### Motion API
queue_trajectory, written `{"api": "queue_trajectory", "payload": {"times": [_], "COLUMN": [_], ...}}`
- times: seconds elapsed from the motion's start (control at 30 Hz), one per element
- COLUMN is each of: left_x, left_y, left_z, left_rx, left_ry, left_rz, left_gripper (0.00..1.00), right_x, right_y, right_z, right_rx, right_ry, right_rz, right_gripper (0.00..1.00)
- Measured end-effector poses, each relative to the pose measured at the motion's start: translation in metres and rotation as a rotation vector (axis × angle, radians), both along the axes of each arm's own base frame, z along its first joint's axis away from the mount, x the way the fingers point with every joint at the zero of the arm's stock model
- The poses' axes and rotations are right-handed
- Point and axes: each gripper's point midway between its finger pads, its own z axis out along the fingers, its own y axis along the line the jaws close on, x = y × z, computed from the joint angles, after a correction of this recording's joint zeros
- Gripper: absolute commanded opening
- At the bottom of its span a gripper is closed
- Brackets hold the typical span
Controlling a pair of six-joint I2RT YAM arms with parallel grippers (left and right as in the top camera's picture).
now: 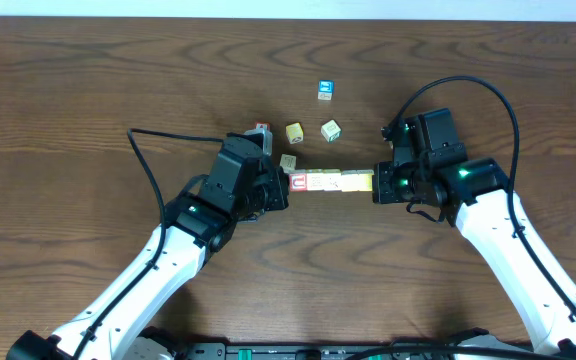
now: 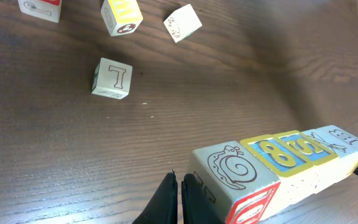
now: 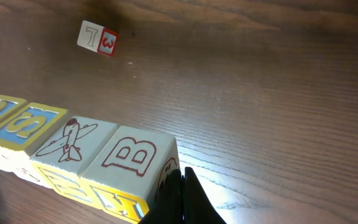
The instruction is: Lift 5 blocks
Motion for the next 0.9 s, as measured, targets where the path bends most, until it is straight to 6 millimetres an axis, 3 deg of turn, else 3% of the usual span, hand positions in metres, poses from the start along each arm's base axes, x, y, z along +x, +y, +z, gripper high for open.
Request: {"api": "queue_trajectory", "payload": {"times": [0.9], "left_x": [-0.0043], "left_y": [-0.0021], "left_z": [-0.0018], "left_rx": [-0.003], "left_ry": [0.017], "left_rz": [-0.014], "left_gripper": [0.07], "right_x": [-0.0015], "right_y": [-0.0027], "right_z": [-0.0016], "right_rx": [-0.014], "right_ry": [0.007], "right_rz": [-0.005], "right_gripper": [0.01]}}
